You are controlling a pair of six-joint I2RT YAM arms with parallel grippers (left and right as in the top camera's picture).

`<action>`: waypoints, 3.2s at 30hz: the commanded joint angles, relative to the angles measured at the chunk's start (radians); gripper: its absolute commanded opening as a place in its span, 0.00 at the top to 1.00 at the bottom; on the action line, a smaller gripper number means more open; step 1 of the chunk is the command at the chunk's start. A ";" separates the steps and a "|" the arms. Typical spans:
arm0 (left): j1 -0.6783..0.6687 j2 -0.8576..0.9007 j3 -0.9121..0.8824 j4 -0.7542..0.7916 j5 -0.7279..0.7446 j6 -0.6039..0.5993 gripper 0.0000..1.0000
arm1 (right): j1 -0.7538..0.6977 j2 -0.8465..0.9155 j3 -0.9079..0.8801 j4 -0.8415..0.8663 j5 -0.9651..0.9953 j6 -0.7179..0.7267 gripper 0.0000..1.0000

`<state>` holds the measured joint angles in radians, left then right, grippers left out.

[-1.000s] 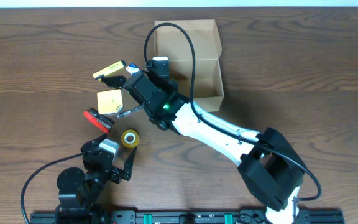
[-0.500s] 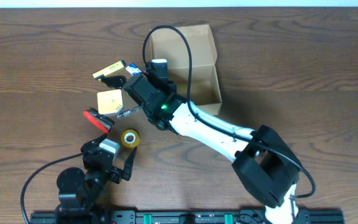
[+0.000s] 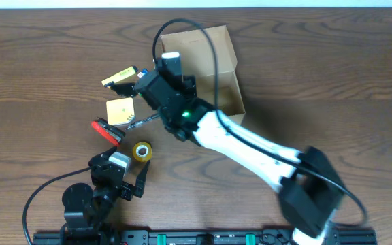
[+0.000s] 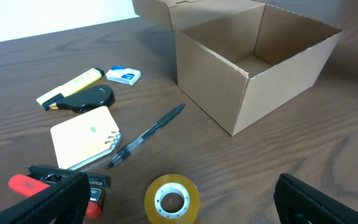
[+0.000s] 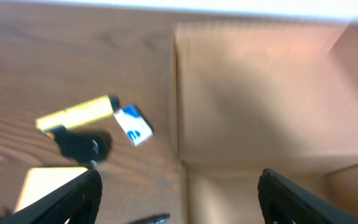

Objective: Pack container
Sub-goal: 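Grip the box wall with the right gripper and drag it toward center, then push the box into place with the right gripper and release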

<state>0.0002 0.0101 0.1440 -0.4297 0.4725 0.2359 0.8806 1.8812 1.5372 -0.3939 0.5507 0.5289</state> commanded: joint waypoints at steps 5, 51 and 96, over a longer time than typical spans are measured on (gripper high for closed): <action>0.005 -0.006 -0.019 -0.003 0.016 0.003 0.05 | -0.197 -0.125 0.032 -0.241 -0.032 -0.089 0.22; 0.005 -0.006 -0.019 -0.003 0.015 0.003 0.05 | -0.421 -0.112 -0.290 -0.283 -0.428 -0.161 0.80; 0.005 -0.006 -0.019 -0.003 0.015 0.003 0.05 | -0.395 -0.149 -0.169 -0.368 -0.409 -0.149 0.29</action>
<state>-0.0002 0.0101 0.1440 -0.4297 0.4721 0.2359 0.4801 1.7603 1.3087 -0.7509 0.1459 0.3790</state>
